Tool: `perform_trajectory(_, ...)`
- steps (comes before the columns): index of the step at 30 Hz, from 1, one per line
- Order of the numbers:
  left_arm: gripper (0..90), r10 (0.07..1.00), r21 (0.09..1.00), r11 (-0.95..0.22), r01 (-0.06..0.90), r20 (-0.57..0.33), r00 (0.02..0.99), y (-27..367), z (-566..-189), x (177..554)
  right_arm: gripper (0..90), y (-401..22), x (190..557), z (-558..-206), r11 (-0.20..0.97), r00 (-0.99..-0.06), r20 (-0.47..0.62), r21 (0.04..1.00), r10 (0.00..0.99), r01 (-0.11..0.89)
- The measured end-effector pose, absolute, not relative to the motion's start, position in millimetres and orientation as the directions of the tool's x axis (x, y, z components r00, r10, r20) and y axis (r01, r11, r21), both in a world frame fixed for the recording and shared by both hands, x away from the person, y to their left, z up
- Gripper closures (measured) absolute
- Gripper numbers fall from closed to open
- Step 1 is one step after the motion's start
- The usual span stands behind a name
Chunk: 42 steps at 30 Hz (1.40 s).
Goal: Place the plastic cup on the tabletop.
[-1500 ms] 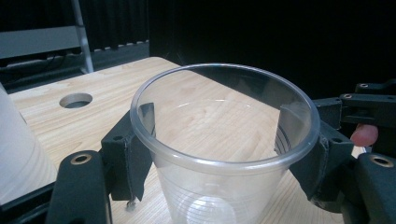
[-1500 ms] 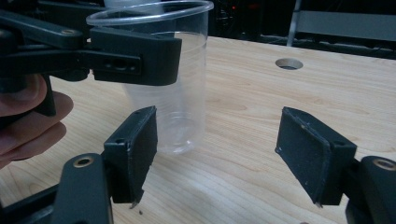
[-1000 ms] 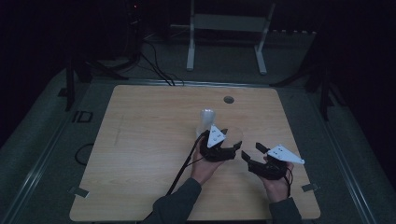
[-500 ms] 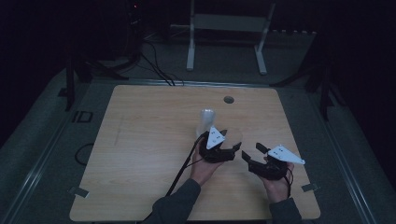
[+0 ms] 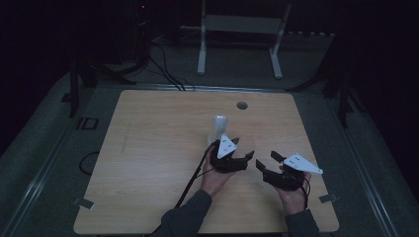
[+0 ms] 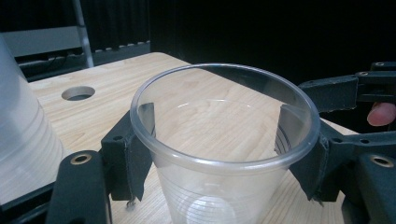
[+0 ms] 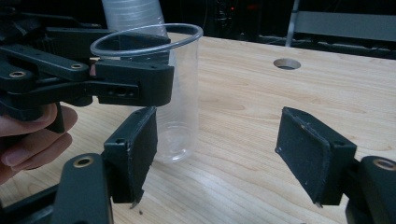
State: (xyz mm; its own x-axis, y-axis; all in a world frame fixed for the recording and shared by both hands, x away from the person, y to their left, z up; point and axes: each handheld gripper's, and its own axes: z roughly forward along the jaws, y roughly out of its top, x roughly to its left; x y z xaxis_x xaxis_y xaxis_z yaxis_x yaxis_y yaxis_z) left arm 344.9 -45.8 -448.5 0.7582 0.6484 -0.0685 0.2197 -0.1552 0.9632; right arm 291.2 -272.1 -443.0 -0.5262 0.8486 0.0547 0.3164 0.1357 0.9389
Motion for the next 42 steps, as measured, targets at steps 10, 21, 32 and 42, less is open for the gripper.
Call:
perform_trajectory(10,29.4,0.65,0.963,-0.155,0.218,-0.067,0.757,-45,-453,345,28.9,-273,291,-443,0.132,-0.524,0.057,0.939,0.85,0.317)
perform_trajectory(21,29.4,0.655,0.961,-0.164,0.222,-0.062,0.753,-44,-458,347,28.9,-274,291,-443,0.131,-0.522,0.057,0.94,0.851,0.316)
perform_trajectory(32,29.1,0.651,0.957,-0.174,0.231,-0.064,0.756,-47,-464,348,28.9,-275,291,-443,0.125,-0.518,0.062,0.94,0.853,0.317)
perform_trajectory(42,29.0,0.646,0.949,-0.2,0.245,-0.06,0.761,-50,-471,350,28.9,-277,291,-442,0.117,-0.512,0.066,0.941,0.856,0.317)
